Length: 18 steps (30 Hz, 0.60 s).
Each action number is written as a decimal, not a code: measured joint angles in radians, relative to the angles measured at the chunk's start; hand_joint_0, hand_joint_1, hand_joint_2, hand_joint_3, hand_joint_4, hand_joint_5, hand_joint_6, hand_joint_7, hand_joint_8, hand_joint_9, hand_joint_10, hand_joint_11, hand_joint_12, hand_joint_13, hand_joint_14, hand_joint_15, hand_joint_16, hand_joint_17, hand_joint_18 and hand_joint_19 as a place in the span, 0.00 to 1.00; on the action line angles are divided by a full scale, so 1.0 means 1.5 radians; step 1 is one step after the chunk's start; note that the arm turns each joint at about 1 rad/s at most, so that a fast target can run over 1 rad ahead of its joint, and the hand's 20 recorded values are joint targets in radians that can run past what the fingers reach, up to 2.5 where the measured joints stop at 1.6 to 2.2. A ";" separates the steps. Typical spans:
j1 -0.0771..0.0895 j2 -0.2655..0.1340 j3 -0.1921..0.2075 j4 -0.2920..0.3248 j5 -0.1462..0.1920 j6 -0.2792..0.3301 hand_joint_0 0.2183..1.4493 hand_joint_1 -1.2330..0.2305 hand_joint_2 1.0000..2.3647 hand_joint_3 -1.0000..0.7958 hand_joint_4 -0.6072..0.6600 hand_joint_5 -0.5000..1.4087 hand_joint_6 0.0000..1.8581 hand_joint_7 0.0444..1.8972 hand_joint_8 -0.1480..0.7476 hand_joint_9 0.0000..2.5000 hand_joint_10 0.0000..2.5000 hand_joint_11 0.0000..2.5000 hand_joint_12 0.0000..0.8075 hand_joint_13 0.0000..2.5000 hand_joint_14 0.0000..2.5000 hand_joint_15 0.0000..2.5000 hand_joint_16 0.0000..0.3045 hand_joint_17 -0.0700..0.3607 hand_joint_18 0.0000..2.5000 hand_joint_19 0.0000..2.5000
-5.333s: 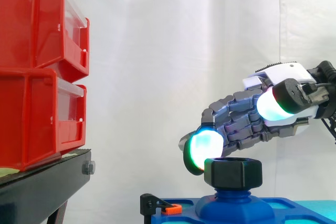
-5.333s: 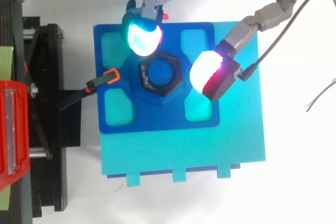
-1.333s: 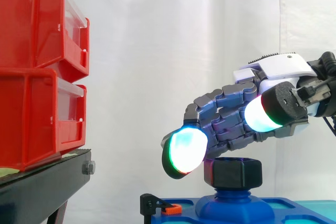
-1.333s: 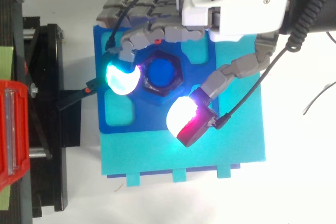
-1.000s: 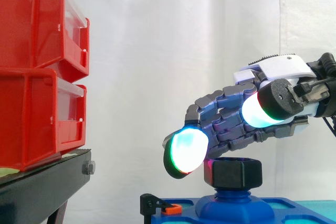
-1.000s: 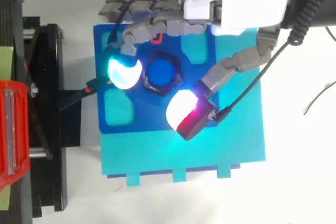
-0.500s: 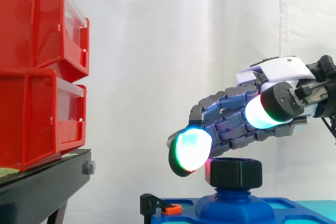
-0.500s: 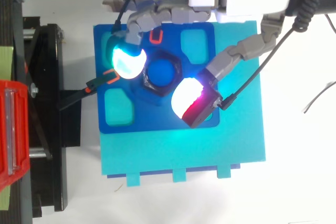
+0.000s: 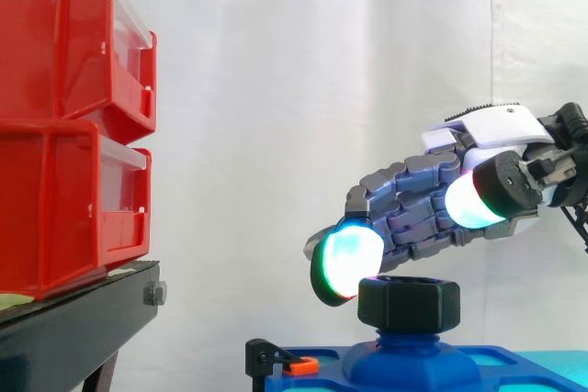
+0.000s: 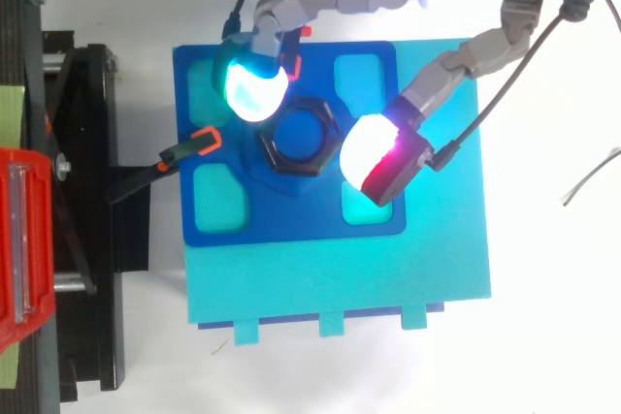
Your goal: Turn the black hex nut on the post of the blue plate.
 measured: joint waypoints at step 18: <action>-0.027 0.000 0.003 -0.011 -0.033 -0.011 0.17 0.47 0.00 0.28 0.60 0.13 0.27 0.46 0.42 0.00 0.00 0.00 0.43 0.00 0.00 0.00 0.15 0.41 0.00 0.00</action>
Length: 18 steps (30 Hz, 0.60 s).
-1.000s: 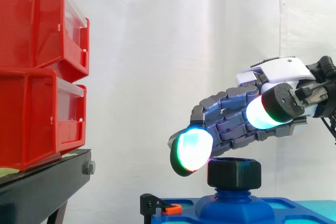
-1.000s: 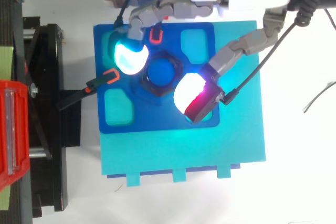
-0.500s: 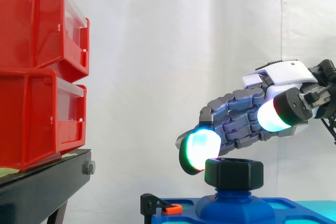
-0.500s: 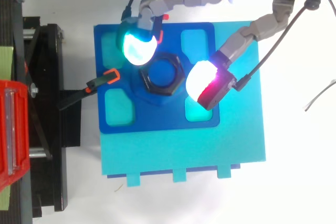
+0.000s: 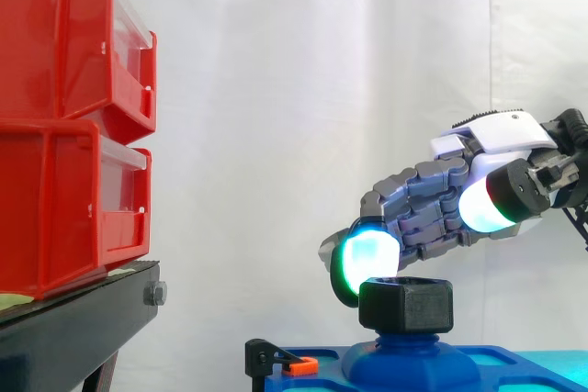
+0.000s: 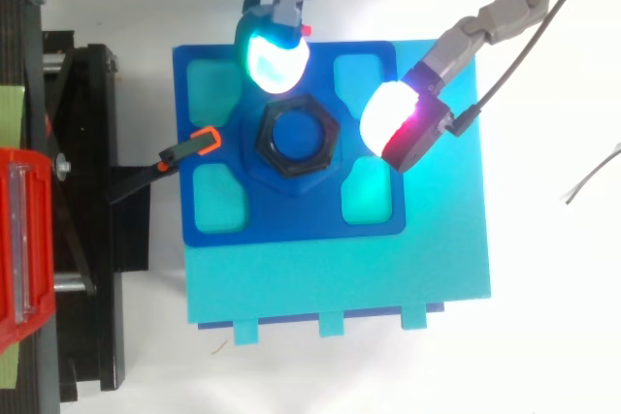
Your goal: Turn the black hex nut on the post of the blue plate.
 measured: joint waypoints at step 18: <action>0.004 0.000 0.068 -0.073 0.002 -0.020 0.17 0.46 0.00 0.28 0.60 0.13 0.27 0.46 0.42 0.00 0.00 0.00 0.43 0.00 0.00 0.00 0.15 0.40 0.00 0.00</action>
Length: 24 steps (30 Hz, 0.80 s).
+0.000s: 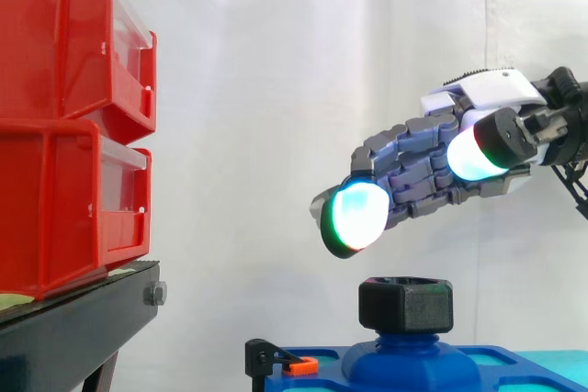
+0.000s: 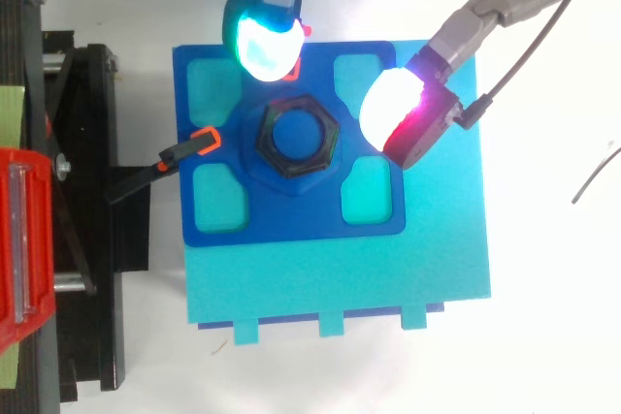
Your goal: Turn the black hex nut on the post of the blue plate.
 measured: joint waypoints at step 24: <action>0.061 -0.001 -0.073 0.106 0.098 0.037 0.17 0.45 0.00 0.28 0.60 0.13 0.27 0.46 0.42 0.00 0.00 0.00 0.43 0.00 0.00 0.00 0.15 0.40 0.00 0.00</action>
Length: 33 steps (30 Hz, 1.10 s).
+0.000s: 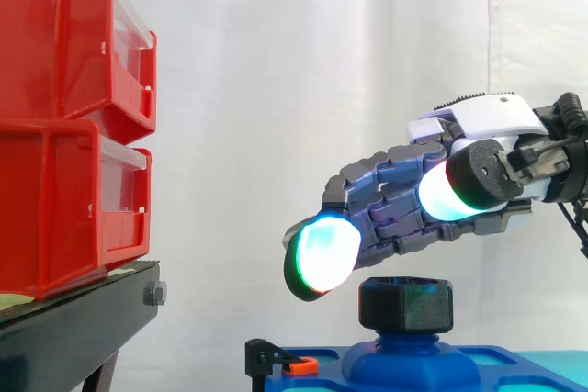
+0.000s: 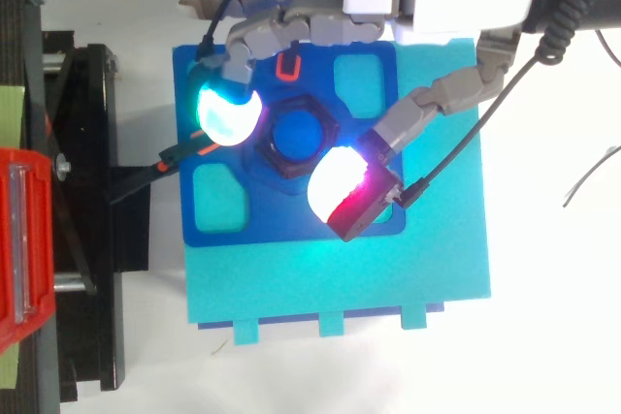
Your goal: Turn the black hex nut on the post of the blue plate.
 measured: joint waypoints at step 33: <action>-0.018 0.000 -0.009 -0.010 -0.032 -0.010 0.17 0.48 0.00 0.28 0.61 0.13 0.27 0.48 0.42 0.00 0.00 0.00 0.43 0.00 0.00 0.00 0.15 0.40 0.00 0.00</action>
